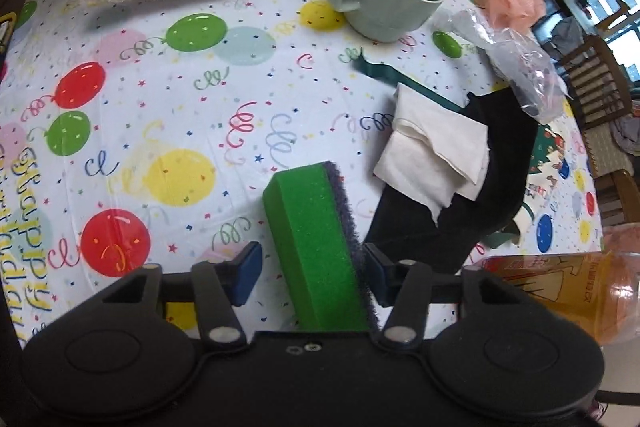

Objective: Organize soft objects
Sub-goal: 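Lift the towel and sponge and carry both over the open cardboard box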

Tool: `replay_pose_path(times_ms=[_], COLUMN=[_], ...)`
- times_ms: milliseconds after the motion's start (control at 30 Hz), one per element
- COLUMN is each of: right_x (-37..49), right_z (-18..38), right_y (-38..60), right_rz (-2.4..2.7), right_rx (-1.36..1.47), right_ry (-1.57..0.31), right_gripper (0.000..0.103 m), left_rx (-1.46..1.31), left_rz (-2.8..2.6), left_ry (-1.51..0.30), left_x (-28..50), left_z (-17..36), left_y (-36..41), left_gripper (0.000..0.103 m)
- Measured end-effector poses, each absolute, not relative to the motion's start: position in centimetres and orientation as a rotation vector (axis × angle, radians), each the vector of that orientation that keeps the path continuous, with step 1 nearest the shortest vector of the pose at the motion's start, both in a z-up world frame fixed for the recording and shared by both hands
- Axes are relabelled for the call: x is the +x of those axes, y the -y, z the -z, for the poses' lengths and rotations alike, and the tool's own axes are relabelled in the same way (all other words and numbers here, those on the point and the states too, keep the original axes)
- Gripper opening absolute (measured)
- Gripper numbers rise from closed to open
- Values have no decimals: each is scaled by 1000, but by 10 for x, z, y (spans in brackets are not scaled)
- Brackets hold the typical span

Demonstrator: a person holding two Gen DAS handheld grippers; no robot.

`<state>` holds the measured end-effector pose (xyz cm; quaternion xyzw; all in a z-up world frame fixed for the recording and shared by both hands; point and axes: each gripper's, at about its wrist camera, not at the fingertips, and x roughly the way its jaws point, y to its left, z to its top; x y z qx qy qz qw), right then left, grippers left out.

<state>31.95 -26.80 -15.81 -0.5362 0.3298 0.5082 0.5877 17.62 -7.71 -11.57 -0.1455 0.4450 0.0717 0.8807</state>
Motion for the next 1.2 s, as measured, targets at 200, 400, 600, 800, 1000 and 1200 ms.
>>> replay_pose_path(times_ms=[200, 400, 600, 800, 1000, 1200], right_x=[317, 307, 300, 294, 282, 268], right_z=[145, 121, 90, 58, 32, 13], right_y=[270, 268, 258, 242, 214, 169], right_rz=[-1140, -1073, -1015, -974, -946, -944], right_rx=[-1127, -930, -621, -360, -216, -145], right_ry=[-775, -769, -831, -877, -871, -868], right_gripper=[31, 31, 31, 31, 31, 31], left_rx=[-306, -303, -311, -279, -283, -258], left_rz=[-153, -153, -138, -123, -107, -95], left_ry=[-915, -894, -867, -831, -807, -790], left_x=[175, 173, 170, 165, 159, 153], left_z=[114, 105, 86, 62, 45, 30], left_y=[75, 70, 52, 27, -12, -56], left_gripper=[16, 16, 16, 16, 16, 16])
